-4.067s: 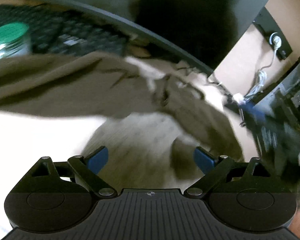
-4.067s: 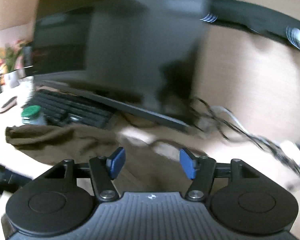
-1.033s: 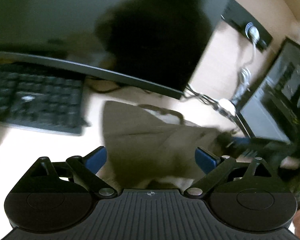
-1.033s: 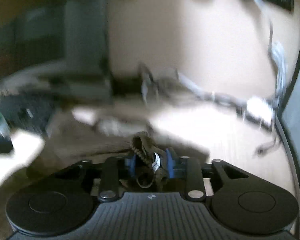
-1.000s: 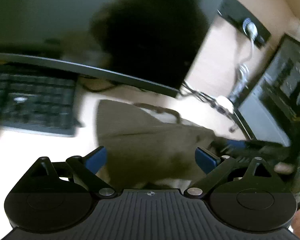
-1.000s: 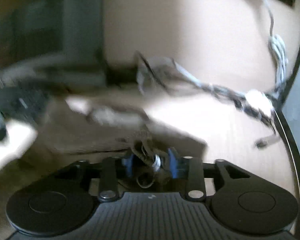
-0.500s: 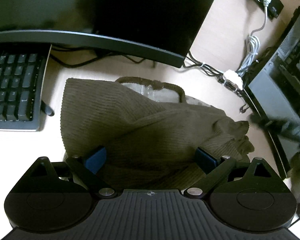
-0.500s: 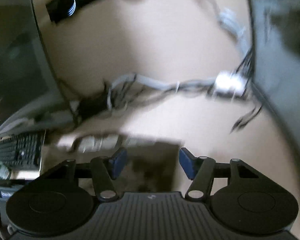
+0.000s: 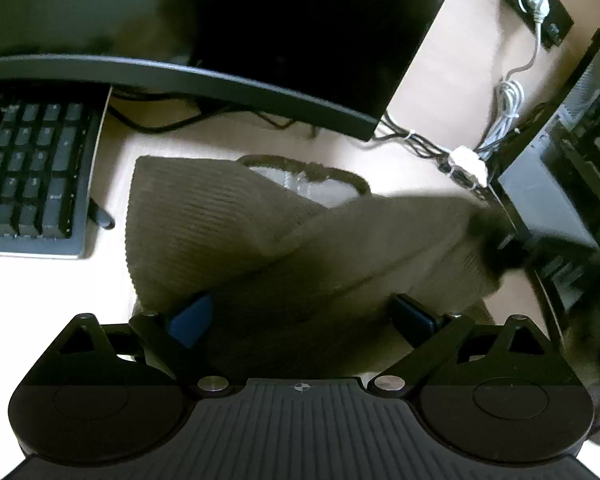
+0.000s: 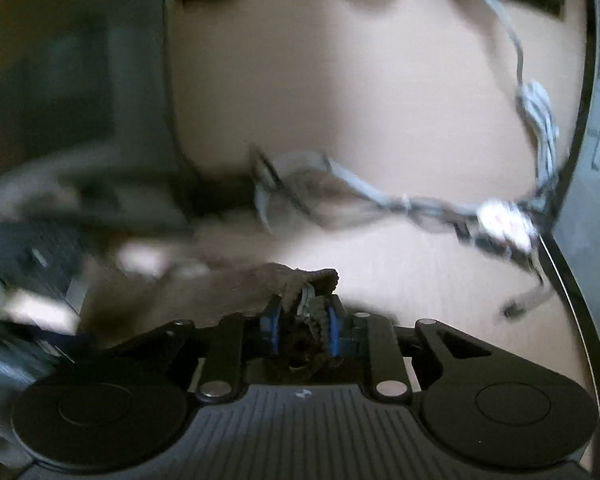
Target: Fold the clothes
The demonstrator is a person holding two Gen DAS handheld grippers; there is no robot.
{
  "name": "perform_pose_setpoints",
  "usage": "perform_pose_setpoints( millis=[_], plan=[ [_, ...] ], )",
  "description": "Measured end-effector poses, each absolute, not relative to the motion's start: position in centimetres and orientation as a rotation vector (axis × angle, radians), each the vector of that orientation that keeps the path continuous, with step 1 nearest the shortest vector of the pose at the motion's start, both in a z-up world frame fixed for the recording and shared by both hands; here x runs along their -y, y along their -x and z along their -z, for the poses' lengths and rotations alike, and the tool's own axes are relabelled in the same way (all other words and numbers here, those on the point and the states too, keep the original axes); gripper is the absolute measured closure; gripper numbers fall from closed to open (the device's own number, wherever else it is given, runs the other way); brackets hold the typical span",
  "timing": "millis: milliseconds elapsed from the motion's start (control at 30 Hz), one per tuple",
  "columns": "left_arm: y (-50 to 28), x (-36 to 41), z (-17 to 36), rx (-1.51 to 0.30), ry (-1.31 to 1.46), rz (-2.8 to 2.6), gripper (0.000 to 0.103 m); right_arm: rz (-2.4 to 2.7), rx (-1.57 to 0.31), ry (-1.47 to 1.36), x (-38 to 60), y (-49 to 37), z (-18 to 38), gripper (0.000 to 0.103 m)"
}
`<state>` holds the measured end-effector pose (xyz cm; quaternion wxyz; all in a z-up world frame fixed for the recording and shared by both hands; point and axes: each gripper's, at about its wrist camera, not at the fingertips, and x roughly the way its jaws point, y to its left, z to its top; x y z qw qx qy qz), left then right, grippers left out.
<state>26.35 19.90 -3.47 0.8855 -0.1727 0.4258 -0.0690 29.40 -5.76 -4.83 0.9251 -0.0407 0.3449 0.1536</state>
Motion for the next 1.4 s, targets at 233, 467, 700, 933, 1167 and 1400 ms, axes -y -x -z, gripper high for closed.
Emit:
perform_pose_setpoints(
  millis=[233, 467, 700, 933, 1167, 1400],
  plan=[
    [-25.8, -20.3, 2.9, -0.881, 0.345, 0.148, 0.004, -0.260, -0.688, 0.127, 6.3, -28.1, 6.0, 0.053],
    [-26.3, -19.6, 2.2, -0.869, 0.329, 0.175, 0.004, -0.289, -0.576, 0.037, 6.5, -26.4, 3.2, 0.050],
    [-26.3, -20.1, 1.7, -0.846, 0.342, 0.165, 0.004, -0.380, -0.799, 0.080, 4.7, -27.2, 8.2, 0.049],
    [-27.6, -23.2, 1.5, -0.833, 0.385, 0.054, 0.004, -0.392, -0.800, 0.095, 4.5, -27.3, 8.1, 0.049],
    [-28.1, -23.4, 3.7, -0.892, 0.384, 0.004, 0.004, -0.402, -0.791, 0.089, 4.9, -27.1, 7.6, 0.049],
    [-28.7, -24.8, 3.8, -0.884, 0.423, -0.002, 0.011, -0.363, -0.723, 0.001, 8.0, -29.5, 4.4, 0.049]
  ],
)
